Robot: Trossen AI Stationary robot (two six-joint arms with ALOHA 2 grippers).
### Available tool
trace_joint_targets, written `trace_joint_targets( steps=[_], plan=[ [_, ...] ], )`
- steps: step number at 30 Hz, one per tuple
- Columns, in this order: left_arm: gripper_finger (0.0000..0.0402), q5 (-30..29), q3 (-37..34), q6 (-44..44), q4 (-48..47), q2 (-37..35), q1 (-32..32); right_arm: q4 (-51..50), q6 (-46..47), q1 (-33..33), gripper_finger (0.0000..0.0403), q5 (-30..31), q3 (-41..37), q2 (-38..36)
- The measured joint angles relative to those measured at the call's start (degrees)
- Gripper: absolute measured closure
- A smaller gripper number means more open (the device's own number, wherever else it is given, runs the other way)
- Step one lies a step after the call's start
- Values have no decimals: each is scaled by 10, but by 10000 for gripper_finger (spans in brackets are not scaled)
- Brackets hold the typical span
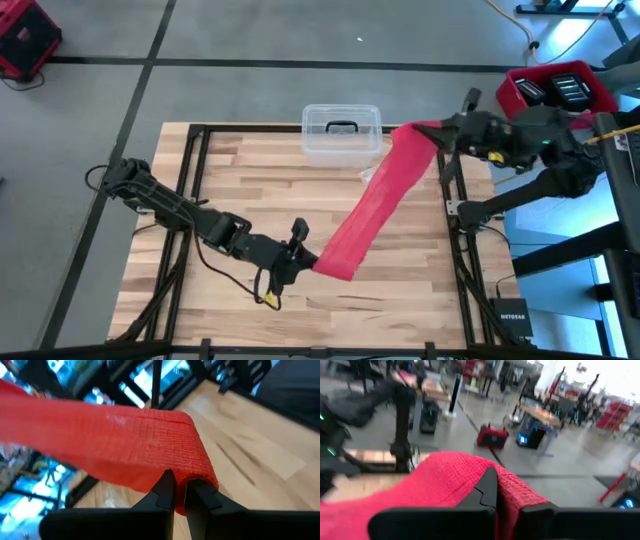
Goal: Roll bandage
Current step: Roll the red bandage
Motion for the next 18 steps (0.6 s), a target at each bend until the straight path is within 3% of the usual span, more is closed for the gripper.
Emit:
trace_joint_targets(
  steps=[12,18],
  plan=[
    [385,-6,75,63,1,0,-28,-58,10,-195,398,-244,0,86],
    [385,-27,102,70,2,-7,-36,-77,0,-255,398,-336,0,147]
  ],
)
